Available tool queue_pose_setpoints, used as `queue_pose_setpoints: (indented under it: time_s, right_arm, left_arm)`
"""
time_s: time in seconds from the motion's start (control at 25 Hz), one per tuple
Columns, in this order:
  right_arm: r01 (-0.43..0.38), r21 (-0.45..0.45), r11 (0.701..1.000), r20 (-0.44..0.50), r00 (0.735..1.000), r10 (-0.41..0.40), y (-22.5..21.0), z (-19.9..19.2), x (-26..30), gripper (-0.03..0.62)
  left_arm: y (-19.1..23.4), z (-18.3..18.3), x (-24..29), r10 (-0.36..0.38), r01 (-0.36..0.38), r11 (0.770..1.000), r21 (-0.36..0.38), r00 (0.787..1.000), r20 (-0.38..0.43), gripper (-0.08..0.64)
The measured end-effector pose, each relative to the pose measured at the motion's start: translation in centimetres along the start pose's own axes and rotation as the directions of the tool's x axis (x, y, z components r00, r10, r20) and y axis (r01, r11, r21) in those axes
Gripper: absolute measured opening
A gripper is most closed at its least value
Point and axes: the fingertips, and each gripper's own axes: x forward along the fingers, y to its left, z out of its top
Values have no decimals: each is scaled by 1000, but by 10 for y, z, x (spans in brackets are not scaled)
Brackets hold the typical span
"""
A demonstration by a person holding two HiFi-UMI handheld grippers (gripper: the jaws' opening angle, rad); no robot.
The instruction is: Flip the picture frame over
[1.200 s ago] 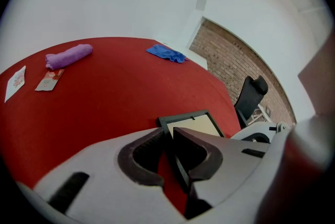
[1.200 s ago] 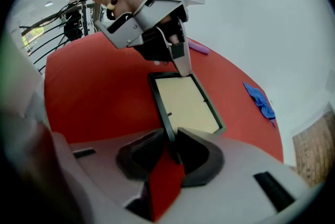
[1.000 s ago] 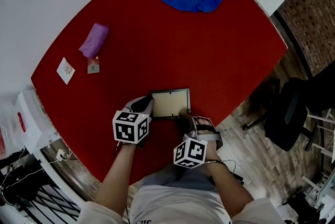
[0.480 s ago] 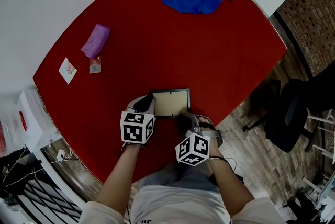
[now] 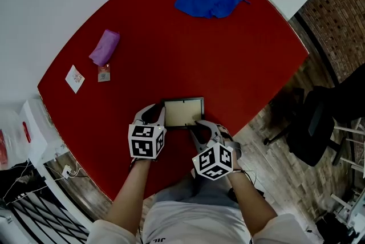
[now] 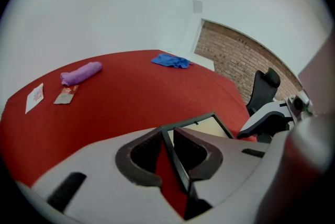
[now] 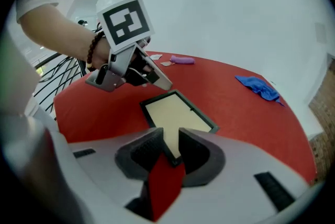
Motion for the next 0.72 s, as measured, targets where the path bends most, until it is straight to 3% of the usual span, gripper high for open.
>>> queue_pose_setpoints:
  time_s: [0.08,0.16,0.28,0.44,0.56,0.72]
  right_arm:
    - [20,44,999,34,999,-22,-4,8,-11,74]
    - [47,92,995,64,997,-53,-7,16,-27,6]
    - [65,136,989,90,993,-78,-3,28,-58,5]
    - [102,190,977,124,984,-127,4,45,-107,5]
    - [137,261,956,154,971,-181,1,51,-138,5]
    - [155,367,917,181,955,-234,-5,49,-157,5]
  left_arm:
    - [-3,8,-17,29,-29,999,12,999,38,59]
    - [-16,11,-39,26,-27,1000,10,998,66,6]
    - [-46,9,-77,-5,7,1000,-18,996,86,6]
    - [-74,13,-126,29,-28,1000,-11,989,148,5]
    - [-87,13,-149,58,-60,998,6,983,174,5]
    - [-101,10,-163,59,-54,998,-33,980,192,5]
